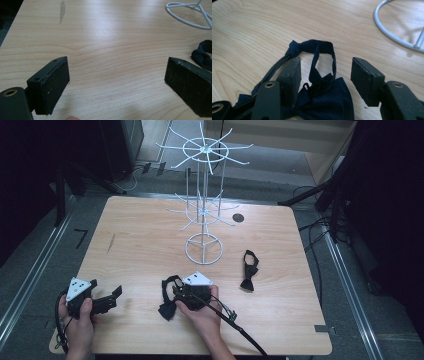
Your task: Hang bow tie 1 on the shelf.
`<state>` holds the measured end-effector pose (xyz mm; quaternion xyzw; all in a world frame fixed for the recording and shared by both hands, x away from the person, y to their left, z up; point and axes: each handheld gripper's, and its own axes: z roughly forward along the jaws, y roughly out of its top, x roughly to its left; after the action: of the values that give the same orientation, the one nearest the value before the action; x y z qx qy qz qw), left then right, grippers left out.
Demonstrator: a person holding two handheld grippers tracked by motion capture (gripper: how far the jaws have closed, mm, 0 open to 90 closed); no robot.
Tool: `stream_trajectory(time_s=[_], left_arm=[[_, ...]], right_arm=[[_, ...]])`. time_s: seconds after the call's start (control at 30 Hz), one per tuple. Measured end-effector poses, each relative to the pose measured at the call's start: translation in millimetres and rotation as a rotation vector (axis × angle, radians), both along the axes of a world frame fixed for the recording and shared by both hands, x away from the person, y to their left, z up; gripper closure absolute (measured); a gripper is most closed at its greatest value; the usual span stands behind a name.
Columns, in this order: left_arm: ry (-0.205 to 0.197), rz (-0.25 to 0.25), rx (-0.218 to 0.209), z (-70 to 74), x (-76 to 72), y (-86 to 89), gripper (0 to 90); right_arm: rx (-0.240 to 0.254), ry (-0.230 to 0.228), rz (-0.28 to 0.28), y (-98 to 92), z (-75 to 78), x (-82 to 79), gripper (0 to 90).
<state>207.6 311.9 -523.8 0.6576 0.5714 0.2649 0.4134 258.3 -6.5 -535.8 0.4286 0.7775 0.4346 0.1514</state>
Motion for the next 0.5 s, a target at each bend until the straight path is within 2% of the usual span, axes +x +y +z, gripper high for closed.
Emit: stream_trajectory(time_s=[0.1, 0.27, 0.37, 0.43, 0.5], left_arm=[[0.001, 0.002, -0.003, -0.1, 0.2, 0.2, 6.7], [0.001, 0.002, -0.003, -0.1, 0.2, 0.3, 6.7], [0.001, 0.000, -0.001, 0.1, 0.0, 0.1, 6.7], [0.000, 0.000, 0.000, 0.0, 0.0, 0.2, 6.7], [0.000, -0.001, 0.000, 0.1, -0.1, 0.2, 6.7]], right_arm=[[-0.013, 0.022, -0.011, 2.0, -2.8, 2.4, 47.7], [-0.023, 0.038, -0.025, 0.9, -3.8, 5.3, 60.3], [-0.037, 0.034, -0.020, 0.8, -4.0, 4.9, 68.4], [-0.043, 0.038, -0.016, -0.3, -4.2, 4.8, 77.7], [-0.046, 0.036, -0.016, -0.6, -4.2, 4.8, 80.0]])
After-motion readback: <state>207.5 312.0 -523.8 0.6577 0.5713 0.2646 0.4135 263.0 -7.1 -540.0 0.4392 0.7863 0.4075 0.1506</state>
